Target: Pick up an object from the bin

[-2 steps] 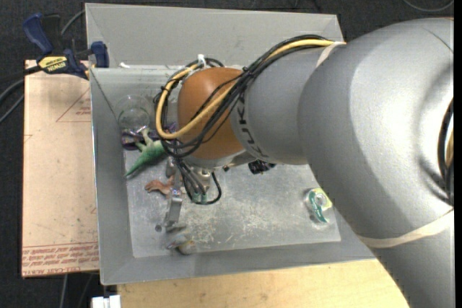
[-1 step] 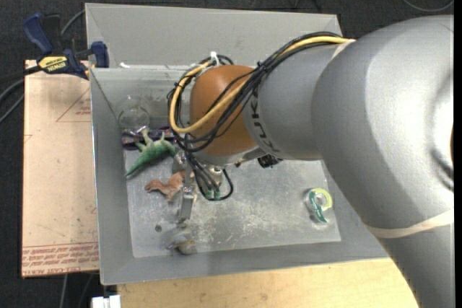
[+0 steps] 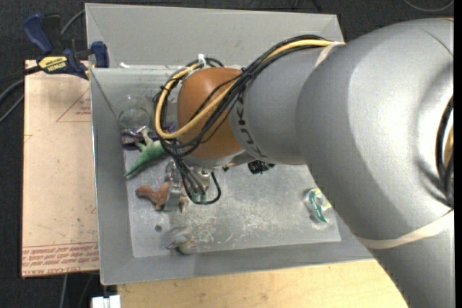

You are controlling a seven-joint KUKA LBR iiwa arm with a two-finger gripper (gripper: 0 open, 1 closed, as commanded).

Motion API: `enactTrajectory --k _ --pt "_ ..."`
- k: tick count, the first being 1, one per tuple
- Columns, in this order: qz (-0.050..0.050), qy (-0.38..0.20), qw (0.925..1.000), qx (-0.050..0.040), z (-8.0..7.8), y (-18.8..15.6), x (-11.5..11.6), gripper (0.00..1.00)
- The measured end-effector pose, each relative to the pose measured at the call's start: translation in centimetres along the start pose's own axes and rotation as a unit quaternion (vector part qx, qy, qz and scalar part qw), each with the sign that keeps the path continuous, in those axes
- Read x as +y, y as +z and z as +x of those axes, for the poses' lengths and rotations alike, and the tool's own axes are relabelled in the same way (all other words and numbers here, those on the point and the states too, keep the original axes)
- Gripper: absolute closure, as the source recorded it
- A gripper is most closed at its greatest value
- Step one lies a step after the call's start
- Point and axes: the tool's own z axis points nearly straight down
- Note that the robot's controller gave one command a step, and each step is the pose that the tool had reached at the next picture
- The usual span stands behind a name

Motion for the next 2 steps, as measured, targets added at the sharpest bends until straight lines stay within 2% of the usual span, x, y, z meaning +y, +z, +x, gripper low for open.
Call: enactTrajectory --k 2 --pt "0.001 0.000 1.0000 0.0014 0.07 -0.24 -0.06 1.00"
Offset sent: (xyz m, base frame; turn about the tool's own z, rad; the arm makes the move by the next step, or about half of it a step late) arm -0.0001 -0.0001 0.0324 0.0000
